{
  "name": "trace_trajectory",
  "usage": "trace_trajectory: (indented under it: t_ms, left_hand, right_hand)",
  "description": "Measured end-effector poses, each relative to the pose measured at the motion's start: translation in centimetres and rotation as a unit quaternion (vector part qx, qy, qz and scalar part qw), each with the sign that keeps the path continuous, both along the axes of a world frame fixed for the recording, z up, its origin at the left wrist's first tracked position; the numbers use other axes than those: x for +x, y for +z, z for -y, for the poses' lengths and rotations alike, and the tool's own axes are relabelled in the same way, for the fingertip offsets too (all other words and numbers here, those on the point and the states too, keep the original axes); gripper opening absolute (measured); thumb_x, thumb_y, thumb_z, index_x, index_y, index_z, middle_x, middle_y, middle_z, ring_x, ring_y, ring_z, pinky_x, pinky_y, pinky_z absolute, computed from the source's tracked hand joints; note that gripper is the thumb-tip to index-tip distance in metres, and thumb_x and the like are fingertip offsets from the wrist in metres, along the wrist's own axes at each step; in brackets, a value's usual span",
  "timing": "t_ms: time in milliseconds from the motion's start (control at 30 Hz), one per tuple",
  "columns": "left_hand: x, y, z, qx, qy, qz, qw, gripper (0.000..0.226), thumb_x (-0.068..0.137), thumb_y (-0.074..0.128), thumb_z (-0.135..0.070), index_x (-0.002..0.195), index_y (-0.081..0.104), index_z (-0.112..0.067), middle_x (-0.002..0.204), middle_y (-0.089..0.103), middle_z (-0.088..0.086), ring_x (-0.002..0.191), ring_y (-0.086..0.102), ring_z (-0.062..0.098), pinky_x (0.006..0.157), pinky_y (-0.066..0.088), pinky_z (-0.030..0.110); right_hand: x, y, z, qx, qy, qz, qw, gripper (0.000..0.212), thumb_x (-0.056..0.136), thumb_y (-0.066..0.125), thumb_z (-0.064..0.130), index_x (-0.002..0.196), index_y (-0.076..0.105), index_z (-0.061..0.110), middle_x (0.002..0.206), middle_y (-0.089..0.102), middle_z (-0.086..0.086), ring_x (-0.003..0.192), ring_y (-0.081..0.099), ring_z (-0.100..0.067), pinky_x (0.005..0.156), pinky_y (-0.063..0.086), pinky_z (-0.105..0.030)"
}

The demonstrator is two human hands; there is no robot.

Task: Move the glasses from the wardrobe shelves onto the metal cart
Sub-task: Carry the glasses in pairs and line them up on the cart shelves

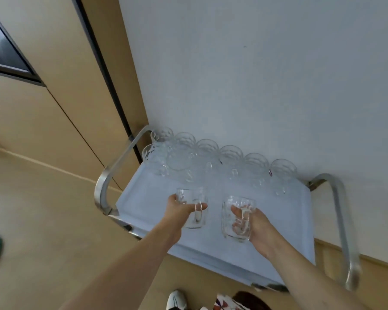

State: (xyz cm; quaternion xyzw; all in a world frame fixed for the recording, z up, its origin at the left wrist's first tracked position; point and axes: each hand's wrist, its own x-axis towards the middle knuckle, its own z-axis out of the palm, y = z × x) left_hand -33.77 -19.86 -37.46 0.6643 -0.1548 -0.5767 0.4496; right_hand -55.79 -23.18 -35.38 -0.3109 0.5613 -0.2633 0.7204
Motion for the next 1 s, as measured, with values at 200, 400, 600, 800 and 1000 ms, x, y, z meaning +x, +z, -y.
trace_trajectory:
  t_ms: [200, 400, 600, 800, 1000]
  left_hand:
    - [0.1, -3.2, 0.7, 0.048, -0.042, 0.072, 0.995, 0.102, 0.052, 0.101, -0.024, 0.132, 0.038, -0.020, 0.122, 0.057, 0.002, 0.113, 0.059, 0.021, 0.101, 0.049, 0.040]
    - [-0.1, -4.2, 3.1, 0.044, -0.099, 0.155, 0.982, 0.093, 0.058, 0.097, -0.021, 0.128, 0.036, -0.023, 0.115, 0.052, -0.003, 0.111, 0.054, 0.019, 0.088, 0.047, 0.034]
    - [-1.7, -4.5, 5.3, 0.008, -0.150, 0.216, 0.965, 0.100, 0.056, 0.095, -0.025, 0.133, 0.032, -0.027, 0.123, 0.049, -0.001, 0.115, 0.052, 0.020, 0.088, 0.045, 0.033]
    - [-3.9, -5.4, 6.3, -0.013, -0.144, 0.234, 0.961, 0.102, 0.046, 0.092, -0.034, 0.128, 0.031, -0.034, 0.122, 0.048, -0.010, 0.114, 0.054, 0.015, 0.087, 0.048, 0.026]
    - [-5.1, -6.8, 6.6, -0.037, -0.170, 0.274, 0.946, 0.097, 0.054, 0.094, -0.036, 0.125, 0.027, -0.038, 0.118, 0.043, -0.022, 0.113, 0.051, 0.007, 0.086, 0.046, 0.021]
  right_hand:
    - [0.9, -2.3, 0.4, 0.020, -0.061, -0.065, 0.996, 0.060, 0.054, 0.096, 0.041, 0.101, 0.071, 0.013, 0.112, 0.073, -0.017, 0.097, 0.065, -0.029, 0.086, 0.050, -0.048]
    - [0.8, -5.0, 3.2, -0.018, -0.007, -0.089, 0.996, 0.051, 0.070, 0.088, 0.012, 0.112, 0.063, 0.024, 0.115, 0.070, -0.006, 0.100, 0.070, -0.023, 0.097, 0.053, -0.042]
    - [0.0, -6.4, 4.5, -0.067, -0.033, -0.140, 0.987, 0.083, 0.064, 0.094, 0.008, 0.129, 0.049, 0.034, 0.108, 0.058, 0.020, 0.089, 0.059, 0.010, 0.065, 0.047, -0.009]
    - [-2.0, -8.6, 4.8, -0.100, -0.071, -0.153, 0.981, 0.110, 0.038, 0.099, 0.022, 0.136, 0.052, 0.037, 0.126, 0.060, 0.017, 0.116, 0.059, -0.002, 0.088, 0.054, -0.022]
    - [-3.1, -9.7, 4.8, -0.133, -0.053, -0.183, 0.973, 0.120, 0.034, 0.101, 0.040, 0.142, 0.049, 0.038, 0.131, 0.061, 0.020, 0.123, 0.057, -0.001, 0.102, 0.052, -0.032]
